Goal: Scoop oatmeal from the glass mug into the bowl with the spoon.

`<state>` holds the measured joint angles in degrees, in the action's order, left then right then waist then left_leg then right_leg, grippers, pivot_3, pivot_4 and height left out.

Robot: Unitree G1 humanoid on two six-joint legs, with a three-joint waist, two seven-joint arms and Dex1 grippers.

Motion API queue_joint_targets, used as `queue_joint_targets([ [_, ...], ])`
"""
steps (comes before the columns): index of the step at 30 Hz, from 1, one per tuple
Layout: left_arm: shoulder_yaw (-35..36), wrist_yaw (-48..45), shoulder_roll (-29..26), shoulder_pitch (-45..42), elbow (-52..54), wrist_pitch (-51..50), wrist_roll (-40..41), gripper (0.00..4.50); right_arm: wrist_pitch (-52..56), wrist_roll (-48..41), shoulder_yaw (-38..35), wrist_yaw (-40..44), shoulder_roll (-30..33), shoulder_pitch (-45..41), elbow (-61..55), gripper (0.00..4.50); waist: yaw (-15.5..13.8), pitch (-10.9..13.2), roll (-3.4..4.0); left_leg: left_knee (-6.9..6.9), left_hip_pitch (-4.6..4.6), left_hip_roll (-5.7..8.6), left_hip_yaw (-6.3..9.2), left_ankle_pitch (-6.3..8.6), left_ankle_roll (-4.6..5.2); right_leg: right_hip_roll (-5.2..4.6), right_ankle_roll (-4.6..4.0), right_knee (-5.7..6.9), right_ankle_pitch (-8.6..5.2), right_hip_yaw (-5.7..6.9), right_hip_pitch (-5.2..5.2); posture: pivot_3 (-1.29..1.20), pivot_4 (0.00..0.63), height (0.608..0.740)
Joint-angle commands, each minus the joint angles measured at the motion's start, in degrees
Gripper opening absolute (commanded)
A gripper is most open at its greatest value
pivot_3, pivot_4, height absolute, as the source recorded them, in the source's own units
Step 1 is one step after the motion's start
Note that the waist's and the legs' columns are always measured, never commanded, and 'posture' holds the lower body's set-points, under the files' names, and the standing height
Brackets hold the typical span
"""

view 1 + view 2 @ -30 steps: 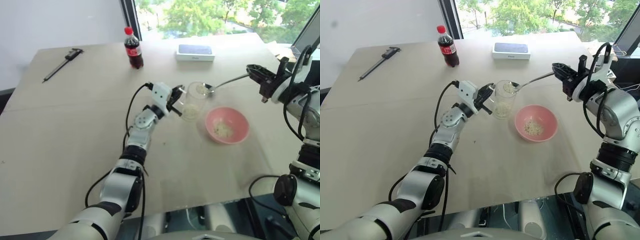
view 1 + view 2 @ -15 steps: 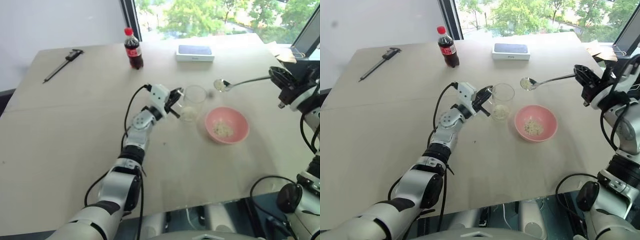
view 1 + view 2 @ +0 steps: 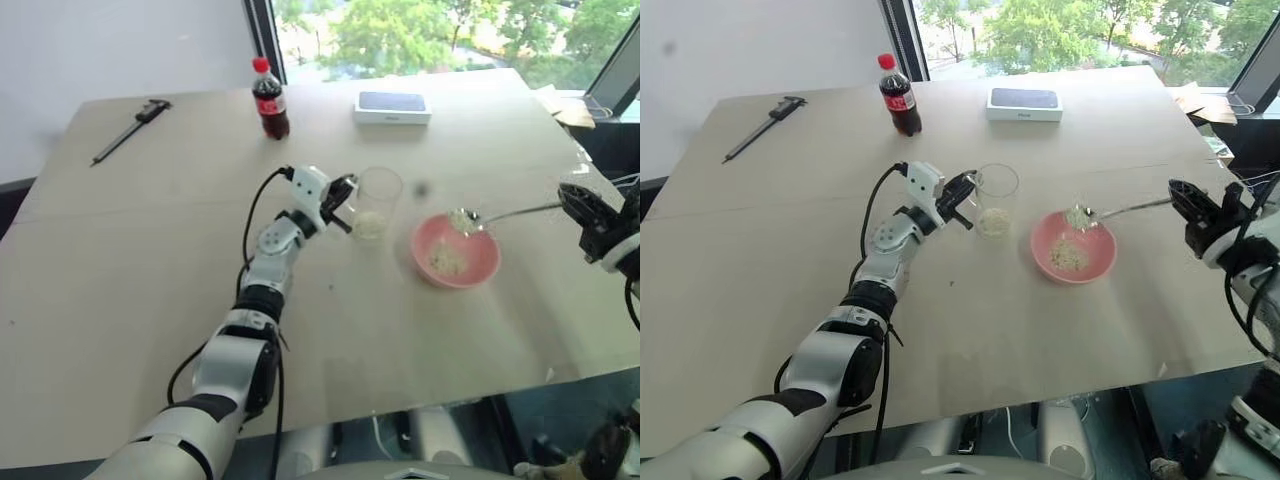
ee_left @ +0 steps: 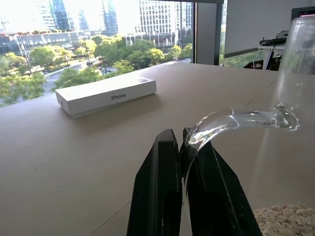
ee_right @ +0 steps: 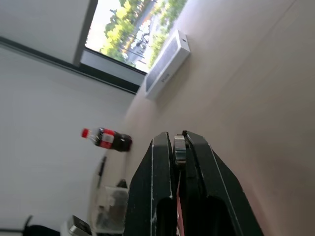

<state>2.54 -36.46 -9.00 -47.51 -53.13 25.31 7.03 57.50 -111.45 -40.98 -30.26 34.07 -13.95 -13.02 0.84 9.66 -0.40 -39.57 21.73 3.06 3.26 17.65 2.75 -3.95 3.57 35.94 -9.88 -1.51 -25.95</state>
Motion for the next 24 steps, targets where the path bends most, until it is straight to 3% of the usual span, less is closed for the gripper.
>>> queue_joint_targets([
  [1, 0.94, -0.42, 0.05, -0.90, 0.06, 1.49, 0.88, 0.04, 0.11, -0.16, 4.69, 2.56, 6.16, 1.57, -4.95, 0.00, 0.04, 0.00, 0.01, 0.00, -0.03, 0.00, -0.03, 0.00, 0.01, 0.00, 0.00, 0.00, 0.00, -0.03, 0.01, 0.00, 0.150, 0.740],
  [7, 1.20, -0.09, 0.43, -0.34, 0.82, 1.32, 1.19, 0.04, -0.79, 9.96, 13.79, 9.35, 15.08, -3.01, -12.80, 0.00, -0.03, -0.01, 0.01, -0.11, -0.10, -0.04, 0.03, 0.02, 0.04, 0.06, 0.02, -0.01, 0.01, 0.02, 0.21, 0.00, 0.150, 0.740],
  [17, 2.32, 2.46, 0.69, 3.18, 6.78, -1.02, 1.98, 0.04, -6.05, 42.88, 26.78, 37.94, 28.68, -9.83, -22.10, 0.00, -0.65, -0.01, -0.02, -0.67, 0.16, 0.05, 0.16, 0.15, 0.22, -0.03, 0.18, -0.15, 0.10, 0.19, 0.28, 0.00, 0.150, 0.740],
  [21, 2.40, 3.57, -0.15, 6.01, 12.47, -3.55, 2.25, 0.04, -9.56, 52.05, 28.89, 45.36, 30.37, -9.83, -21.82, 0.00, -0.72, -0.01, -0.02, -0.68, 0.15, 0.08, 0.15, 0.10, 0.13, -0.05, 0.20, -0.16, 0.11, 0.16, 0.28, 0.00, 0.150, 0.740],
  [24, 2.56, 4.60, -1.20, 8.83, 18.48, -6.35, 2.37, 0.04, -7.61, 49.67, 26.63, 43.13, 25.98, -10.42, -17.67, 0.00, -0.64, -0.02, -0.06, -0.67, 0.13, 0.06, 0.16, 0.08, 0.09, -0.05, 0.20, -0.15, 0.11, 0.15, 0.27, 0.00, 0.150, 0.740],
])
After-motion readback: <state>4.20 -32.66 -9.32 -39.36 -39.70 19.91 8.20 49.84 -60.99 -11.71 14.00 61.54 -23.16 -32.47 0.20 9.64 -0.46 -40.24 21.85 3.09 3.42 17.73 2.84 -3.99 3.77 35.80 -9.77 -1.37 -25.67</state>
